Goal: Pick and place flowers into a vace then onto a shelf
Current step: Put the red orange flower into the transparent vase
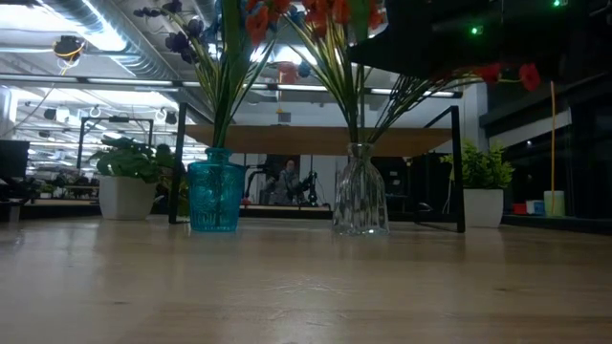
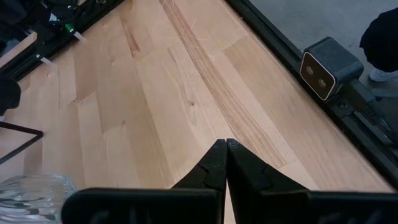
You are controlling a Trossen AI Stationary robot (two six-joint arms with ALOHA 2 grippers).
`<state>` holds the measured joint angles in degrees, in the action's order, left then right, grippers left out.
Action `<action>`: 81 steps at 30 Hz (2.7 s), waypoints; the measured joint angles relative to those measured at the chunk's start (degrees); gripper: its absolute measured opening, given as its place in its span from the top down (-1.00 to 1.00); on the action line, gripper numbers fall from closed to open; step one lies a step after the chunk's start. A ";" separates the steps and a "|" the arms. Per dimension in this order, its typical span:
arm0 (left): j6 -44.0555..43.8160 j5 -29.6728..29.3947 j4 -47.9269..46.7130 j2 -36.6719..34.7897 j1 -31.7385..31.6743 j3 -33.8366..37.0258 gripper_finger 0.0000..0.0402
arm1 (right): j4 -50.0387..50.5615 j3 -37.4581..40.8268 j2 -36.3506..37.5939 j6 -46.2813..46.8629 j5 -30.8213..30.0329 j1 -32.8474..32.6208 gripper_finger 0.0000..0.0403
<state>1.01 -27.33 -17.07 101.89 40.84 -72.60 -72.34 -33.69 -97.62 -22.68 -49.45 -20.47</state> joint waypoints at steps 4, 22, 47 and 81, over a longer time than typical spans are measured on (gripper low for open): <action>-0.18 0.00 -0.01 0.00 0.07 0.00 0.98 | 1.10 0.00 0.00 0.33 0.00 0.00 0.53; -0.21 0.00 -0.75 0.00 0.09 0.00 0.98 | 2.01 -0.15 0.00 -0.35 -7.04 -3.87 0.52; -0.29 0.00 -1.21 0.00 0.09 0.00 0.98 | 16.99 -12.34 0.00 -3.28 -11.64 -4.13 0.52; -1.77 0.20 -2.04 0.00 1.22 0.02 0.98 | 59.61 -19.10 8.27 28.50 -6.64 -7.10 0.52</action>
<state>-0.75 -27.14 -19.11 101.89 42.06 -72.58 -12.73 -52.80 -89.35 5.83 -56.09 -27.57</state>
